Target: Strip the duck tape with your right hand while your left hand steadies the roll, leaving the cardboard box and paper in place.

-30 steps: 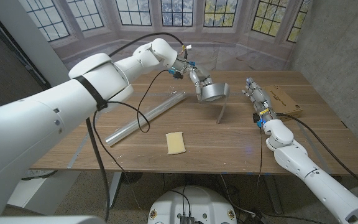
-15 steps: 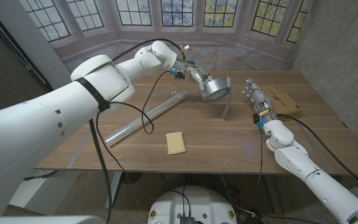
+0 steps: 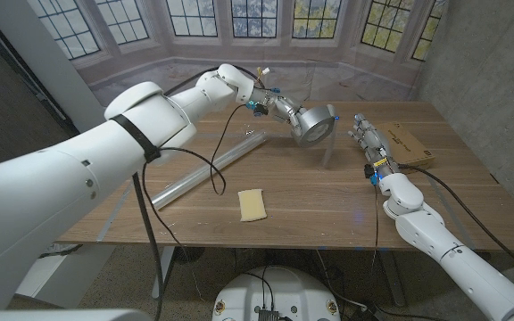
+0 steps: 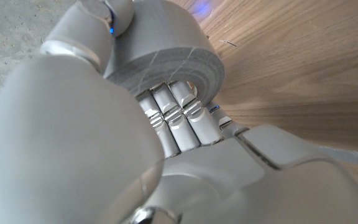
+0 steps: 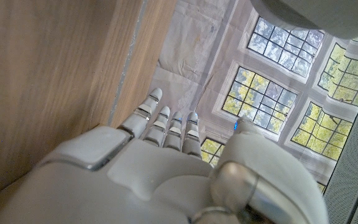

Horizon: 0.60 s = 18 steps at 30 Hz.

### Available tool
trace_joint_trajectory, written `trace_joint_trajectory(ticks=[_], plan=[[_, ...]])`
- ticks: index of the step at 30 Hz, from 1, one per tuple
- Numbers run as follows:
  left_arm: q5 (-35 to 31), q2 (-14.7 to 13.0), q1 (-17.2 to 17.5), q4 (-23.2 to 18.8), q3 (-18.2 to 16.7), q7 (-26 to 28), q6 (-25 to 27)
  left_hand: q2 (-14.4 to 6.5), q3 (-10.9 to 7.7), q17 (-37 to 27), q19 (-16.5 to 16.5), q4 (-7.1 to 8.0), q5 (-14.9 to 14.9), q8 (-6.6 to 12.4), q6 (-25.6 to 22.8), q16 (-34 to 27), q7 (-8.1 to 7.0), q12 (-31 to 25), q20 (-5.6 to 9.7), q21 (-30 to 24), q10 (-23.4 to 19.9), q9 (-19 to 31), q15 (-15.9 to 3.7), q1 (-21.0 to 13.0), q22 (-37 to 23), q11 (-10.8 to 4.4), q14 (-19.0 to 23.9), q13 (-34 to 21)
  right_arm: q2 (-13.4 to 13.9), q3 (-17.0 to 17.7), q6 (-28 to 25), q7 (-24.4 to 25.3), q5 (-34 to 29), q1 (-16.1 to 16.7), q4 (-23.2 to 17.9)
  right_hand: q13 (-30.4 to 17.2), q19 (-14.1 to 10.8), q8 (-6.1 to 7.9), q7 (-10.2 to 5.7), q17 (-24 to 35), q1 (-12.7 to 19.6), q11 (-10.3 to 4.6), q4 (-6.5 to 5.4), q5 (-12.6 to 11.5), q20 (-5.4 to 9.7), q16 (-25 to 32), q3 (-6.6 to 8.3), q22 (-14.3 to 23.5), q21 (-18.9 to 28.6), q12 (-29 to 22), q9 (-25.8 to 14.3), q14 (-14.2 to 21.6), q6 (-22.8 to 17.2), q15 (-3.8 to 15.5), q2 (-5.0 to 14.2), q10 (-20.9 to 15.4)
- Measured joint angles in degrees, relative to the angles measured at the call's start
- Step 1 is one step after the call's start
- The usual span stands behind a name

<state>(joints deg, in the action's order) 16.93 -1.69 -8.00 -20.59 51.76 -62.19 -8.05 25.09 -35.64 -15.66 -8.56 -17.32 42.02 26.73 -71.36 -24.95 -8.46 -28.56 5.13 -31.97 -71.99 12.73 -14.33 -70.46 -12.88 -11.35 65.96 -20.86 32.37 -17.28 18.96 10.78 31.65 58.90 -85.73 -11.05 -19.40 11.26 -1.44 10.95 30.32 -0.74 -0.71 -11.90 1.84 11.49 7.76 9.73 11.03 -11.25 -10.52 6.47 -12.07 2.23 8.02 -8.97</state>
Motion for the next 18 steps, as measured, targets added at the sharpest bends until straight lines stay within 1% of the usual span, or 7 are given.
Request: trace_joint_trajectory(ticks=[4,5,9,12,18], plan=[[0.0,0.24,0.57,0.06,-1.06,0.0,0.0,0.0,-0.16,0.0,0.01,-0.16,0.0,0.01,0.0,-0.01,0.0,0.0,-0.01,-0.1,0.0,0.0,0.0,0.0,0.0,0.0,0.0,0.0,0.0,0.0,-0.16,0.16,-0.06,0.0,0.0,0.0,0.0,0.0,0.0,0.0,0.0,0.0,0.0,0.0,0.0,0.0,0.0,0.0,0.0,0.0,0.0,0.0,0.0,0.0,0.0,0.0],[1.84,0.39,0.86,0.09,-1.66,-0.58,2.98,0.0,-0.16,0.0,0.01,-0.16,0.0,0.01,0.0,-0.01,0.0,0.0,-0.01,-0.11,0.0,0.01,0.0,0.0,0.0,0.0,0.0,0.0,0.3,0.19,-0.18,0.21,-0.07,0.44,-0.48,0.0,0.0,0.0,0.0,0.0,0.0,0.0,0.0,0.0,0.0,0.0,0.0,0.0,0.0,0.0,0.0,0.0,0.0,0.0,0.0,0.0],[2.56,0.67,1.32,0.12,-2.72,-0.94,4.01,0.0,-0.16,0.0,0.11,-0.16,-0.03,0.08,-0.01,-0.34,0.01,-0.22,-0.11,-0.29,0.0,0.01,0.0,0.0,0.0,0.0,0.0,0.0,0.41,0.25,-0.31,0.34,-0.1,0.59,-0.66,0.0,0.0,0.0,0.0,0.0,0.0,0.0,0.0,0.0,0.0,0.0,0.0,0.0,0.0,0.0,0.0,0.0,0.0,0.0,0.0,0.0],[4.5,1.01,1.95,0.16,-3.96,-2.16,6.54,0.0,-0.17,0.0,0.12,-0.17,-0.06,0.1,-0.01,-0.35,0.01,-0.22,-0.12,-0.3,0.0,0.01,0.0,0.0,0.0,0.0,0.0,-0.01,0.72,0.46,-0.38,0.41,-0.13,0.98,-1.16,0.0,0.0,0.0,0.0,0.0,0.0,0.0,0.0,0.0,0.0,0.0,0.0,0.0,0.0,0.0,0.0,0.0,0.0,0.0,0.0,0.0],[6.15,1.62,3.0,0.21,-5.82,-3.84,8.61,0.0,-0.33,0.0,0.32,-0.33,-0.16,0.11,-0.08,-0.56,0.08,-0.28,-0.31,-0.67,0.0,0.02,0.0,0.0,0.0,0.0,0.0,0.0,1.04,0.68,-0.59,0.59,-0.2,1.3,-1.67,0.0,0.0,0.0,0.0,0.0,0.0,0.0,0.0,0.0,0.0,0.0,0.0,0.0,0.0,0.0,0.0,0.0,0.0,0.0,0.0,0.0]])
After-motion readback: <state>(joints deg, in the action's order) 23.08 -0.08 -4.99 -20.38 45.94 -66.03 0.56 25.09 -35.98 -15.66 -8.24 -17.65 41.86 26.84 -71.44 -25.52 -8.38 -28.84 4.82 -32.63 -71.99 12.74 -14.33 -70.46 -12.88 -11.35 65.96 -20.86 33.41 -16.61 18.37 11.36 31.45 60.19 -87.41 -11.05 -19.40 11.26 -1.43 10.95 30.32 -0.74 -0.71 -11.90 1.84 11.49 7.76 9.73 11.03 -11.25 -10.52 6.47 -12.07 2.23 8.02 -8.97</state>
